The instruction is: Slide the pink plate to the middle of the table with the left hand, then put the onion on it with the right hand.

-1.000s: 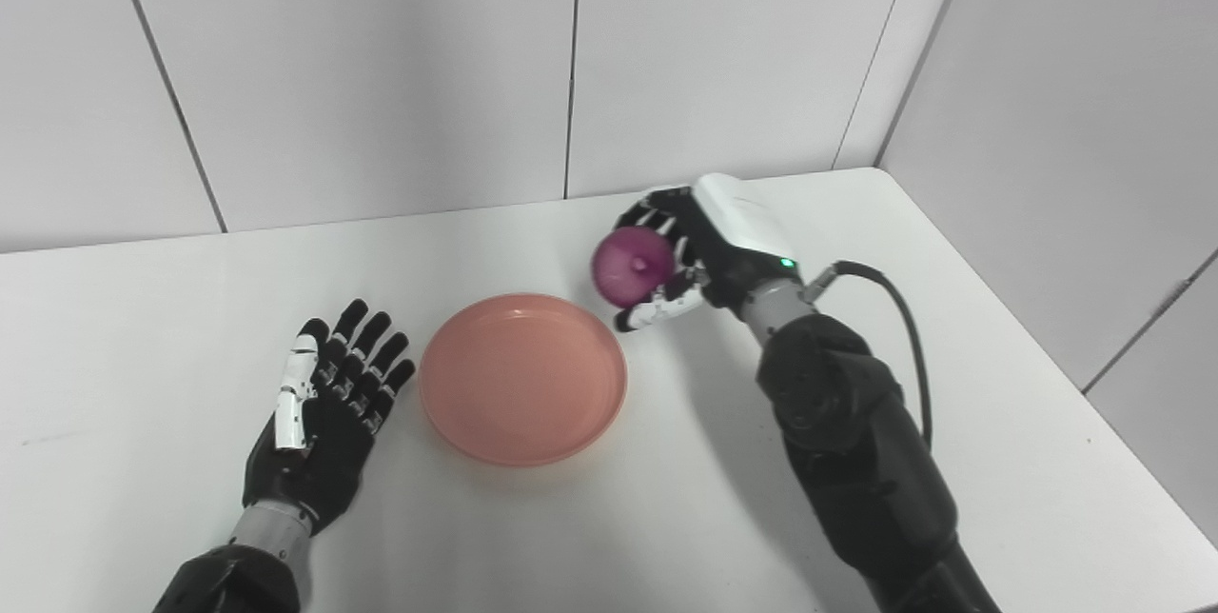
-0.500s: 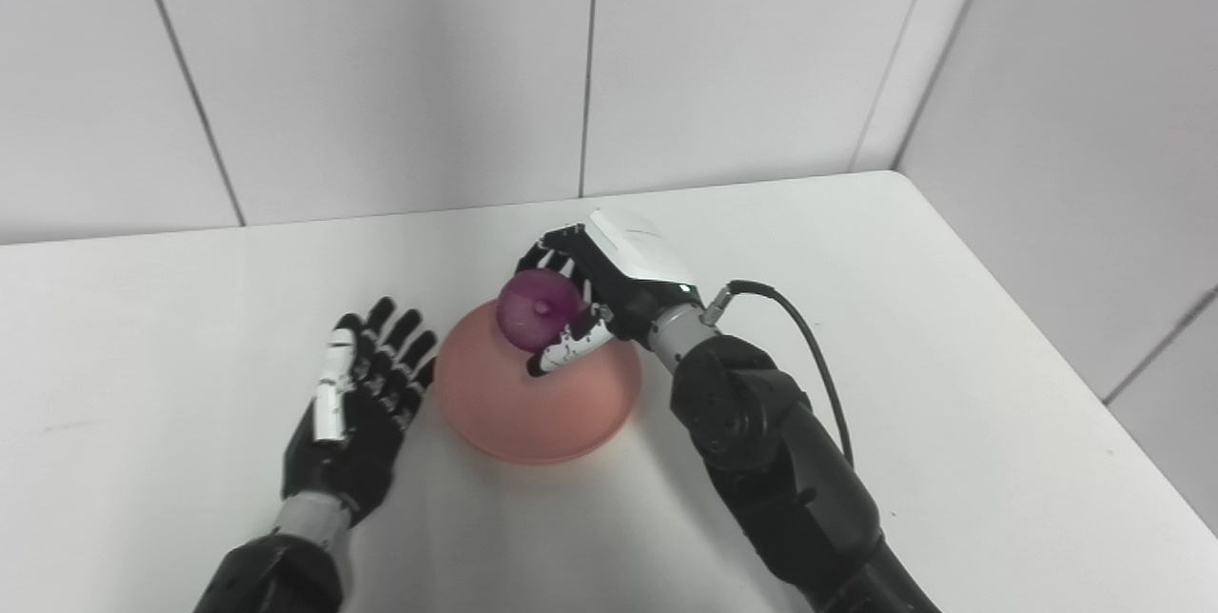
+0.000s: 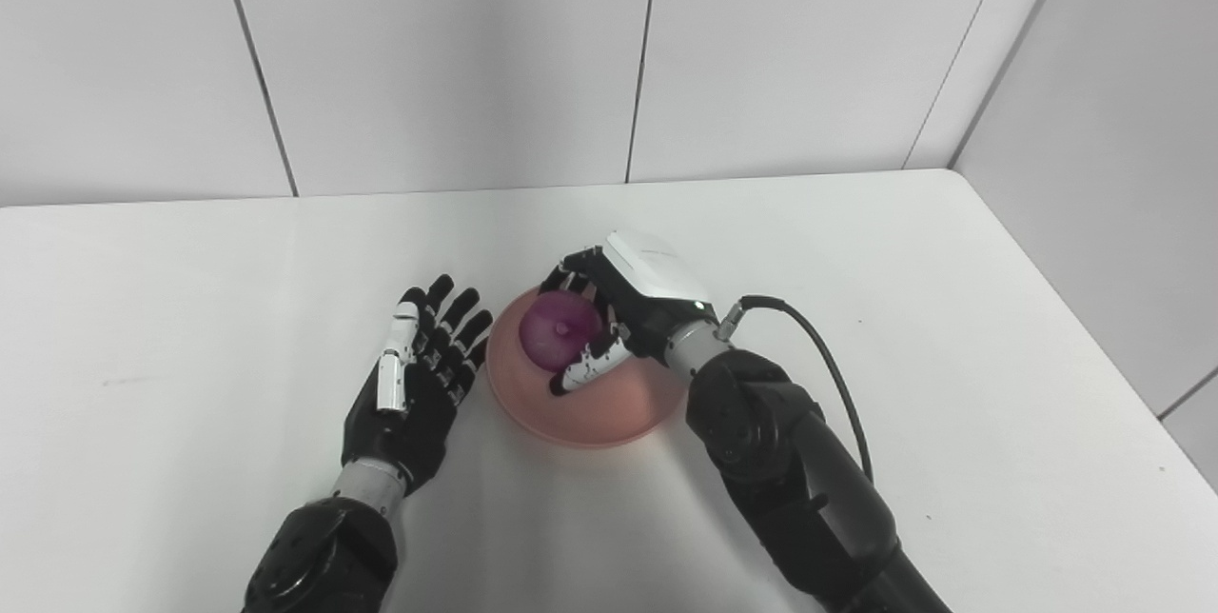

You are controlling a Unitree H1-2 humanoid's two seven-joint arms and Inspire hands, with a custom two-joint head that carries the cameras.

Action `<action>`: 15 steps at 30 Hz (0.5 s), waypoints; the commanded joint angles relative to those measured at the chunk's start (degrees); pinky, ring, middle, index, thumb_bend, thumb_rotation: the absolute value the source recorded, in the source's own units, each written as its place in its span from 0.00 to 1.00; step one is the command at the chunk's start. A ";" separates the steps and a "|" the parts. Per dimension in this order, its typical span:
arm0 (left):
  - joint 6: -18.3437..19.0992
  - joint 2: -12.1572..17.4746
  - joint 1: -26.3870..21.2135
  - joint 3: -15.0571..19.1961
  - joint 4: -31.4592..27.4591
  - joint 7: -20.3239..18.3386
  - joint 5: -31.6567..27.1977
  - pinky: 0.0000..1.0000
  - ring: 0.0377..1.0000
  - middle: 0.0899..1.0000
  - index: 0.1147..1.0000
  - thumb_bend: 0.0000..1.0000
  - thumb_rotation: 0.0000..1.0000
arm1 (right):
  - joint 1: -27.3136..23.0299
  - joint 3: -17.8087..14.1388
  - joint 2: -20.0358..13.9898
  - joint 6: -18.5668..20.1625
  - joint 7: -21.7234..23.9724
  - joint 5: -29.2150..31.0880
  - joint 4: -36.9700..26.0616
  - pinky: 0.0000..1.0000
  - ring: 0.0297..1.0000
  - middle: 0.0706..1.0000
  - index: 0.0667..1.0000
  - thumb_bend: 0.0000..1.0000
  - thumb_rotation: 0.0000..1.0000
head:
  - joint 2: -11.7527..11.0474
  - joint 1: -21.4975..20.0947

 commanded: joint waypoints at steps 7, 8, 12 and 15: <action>2.19 -0.37 1.40 -0.30 0.75 1.69 -0.44 0.95 0.95 0.96 0.97 0.39 1.00 | -0.95 -0.57 -0.98 -2.50 -2.87 1.16 0.24 0.24 0.32 0.42 0.45 0.52 0.14 | 0.14 0.15; 2.19 -0.40 1.38 -0.31 0.73 1.82 -0.52 0.95 0.95 0.96 0.97 0.39 1.00 | -0.88 -0.56 -1.02 -2.30 -2.81 1.15 0.21 0.24 0.33 0.43 0.45 0.52 0.14 | 0.22 0.23; 2.19 -0.35 1.29 -0.48 0.71 2.05 -0.66 0.95 0.95 0.96 0.96 0.39 1.00 | -0.58 -0.56 -1.09 -1.37 -2.27 0.83 -0.15 0.36 0.47 0.55 0.46 0.52 0.14 | 0.18 0.31; 2.19 -0.35 1.27 -0.53 0.72 2.01 -0.55 0.95 0.95 0.96 0.96 0.38 1.00 | -0.07 -0.78 -0.97 -0.70 -1.94 0.78 -0.97 0.44 0.56 0.64 0.62 0.79 0.17 | 0.17 0.28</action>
